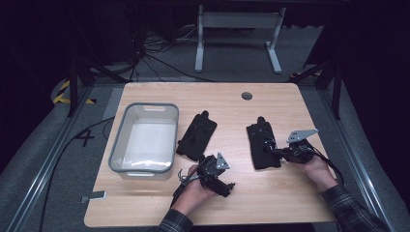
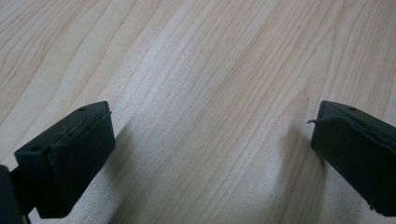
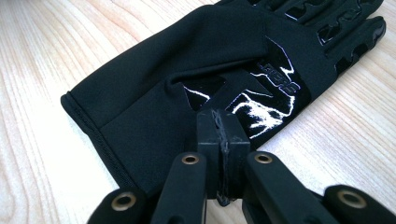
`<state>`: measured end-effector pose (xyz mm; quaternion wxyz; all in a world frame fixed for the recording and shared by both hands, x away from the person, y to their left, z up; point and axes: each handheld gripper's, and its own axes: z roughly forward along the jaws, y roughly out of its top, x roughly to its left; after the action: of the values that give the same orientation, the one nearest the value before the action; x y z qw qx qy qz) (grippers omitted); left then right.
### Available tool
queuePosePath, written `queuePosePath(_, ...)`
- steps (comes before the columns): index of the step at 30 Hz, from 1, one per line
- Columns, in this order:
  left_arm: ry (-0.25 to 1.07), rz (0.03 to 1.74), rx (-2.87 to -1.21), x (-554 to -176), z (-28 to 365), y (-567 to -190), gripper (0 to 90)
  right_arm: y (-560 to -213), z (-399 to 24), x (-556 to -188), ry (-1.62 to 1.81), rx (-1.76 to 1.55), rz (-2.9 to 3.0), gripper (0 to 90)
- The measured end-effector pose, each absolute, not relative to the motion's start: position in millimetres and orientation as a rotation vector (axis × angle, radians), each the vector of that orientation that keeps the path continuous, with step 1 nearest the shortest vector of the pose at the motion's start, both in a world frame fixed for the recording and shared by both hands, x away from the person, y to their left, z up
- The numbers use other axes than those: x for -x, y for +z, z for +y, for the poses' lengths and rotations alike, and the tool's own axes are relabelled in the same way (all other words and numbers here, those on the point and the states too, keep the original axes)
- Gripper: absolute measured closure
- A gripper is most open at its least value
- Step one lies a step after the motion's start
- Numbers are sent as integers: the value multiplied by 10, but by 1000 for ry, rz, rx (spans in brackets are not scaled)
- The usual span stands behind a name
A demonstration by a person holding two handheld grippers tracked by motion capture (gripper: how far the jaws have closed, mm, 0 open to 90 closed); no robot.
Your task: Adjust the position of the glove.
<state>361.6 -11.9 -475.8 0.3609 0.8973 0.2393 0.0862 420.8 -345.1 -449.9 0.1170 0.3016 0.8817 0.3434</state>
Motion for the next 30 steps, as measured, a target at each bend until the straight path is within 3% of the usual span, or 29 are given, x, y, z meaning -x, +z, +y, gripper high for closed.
queuePosePath(30, 224, 619, -2312, -3613, -119, -4758, 0, -4487, -3682, -3714, 1007, -900, 2631, 893)
